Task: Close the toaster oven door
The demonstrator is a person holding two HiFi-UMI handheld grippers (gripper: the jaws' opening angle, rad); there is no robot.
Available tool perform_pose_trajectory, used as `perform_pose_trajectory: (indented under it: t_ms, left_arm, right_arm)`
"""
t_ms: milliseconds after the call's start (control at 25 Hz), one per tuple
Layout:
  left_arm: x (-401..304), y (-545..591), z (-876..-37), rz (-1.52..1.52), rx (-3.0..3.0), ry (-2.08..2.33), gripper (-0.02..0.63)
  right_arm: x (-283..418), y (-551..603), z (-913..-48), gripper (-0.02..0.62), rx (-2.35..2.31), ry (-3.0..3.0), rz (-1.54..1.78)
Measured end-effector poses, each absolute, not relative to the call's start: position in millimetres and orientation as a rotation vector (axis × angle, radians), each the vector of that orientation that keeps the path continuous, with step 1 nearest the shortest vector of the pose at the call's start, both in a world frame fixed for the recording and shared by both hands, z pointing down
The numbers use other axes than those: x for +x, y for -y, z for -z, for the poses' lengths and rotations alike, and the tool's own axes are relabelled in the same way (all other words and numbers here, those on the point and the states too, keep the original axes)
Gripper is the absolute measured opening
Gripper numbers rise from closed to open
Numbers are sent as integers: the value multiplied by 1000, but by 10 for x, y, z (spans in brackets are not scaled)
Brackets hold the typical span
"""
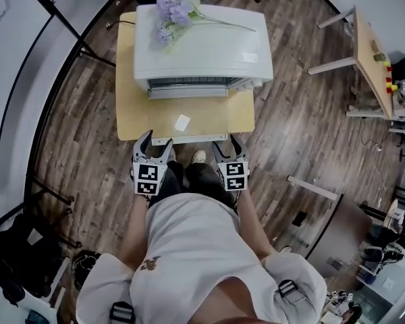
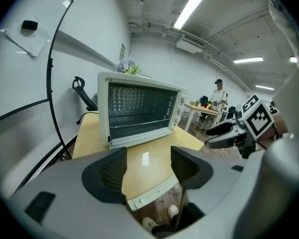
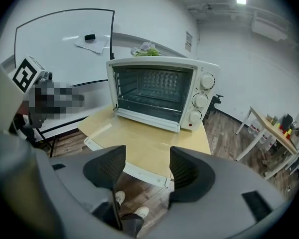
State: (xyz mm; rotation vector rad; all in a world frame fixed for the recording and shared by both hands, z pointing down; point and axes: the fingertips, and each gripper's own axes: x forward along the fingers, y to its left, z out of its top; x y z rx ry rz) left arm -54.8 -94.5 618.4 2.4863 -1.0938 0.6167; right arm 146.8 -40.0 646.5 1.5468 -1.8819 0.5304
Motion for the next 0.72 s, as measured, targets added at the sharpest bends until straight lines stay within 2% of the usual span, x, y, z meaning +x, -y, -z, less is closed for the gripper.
perform_pose_trajectory:
  t_ms: [720]
  left_arm:
    - [-639, 778, -7049, -829, 2323, 1094, 321]
  right_arm:
    - [1831, 327, -7328, 301, 1397, 1830, -652]
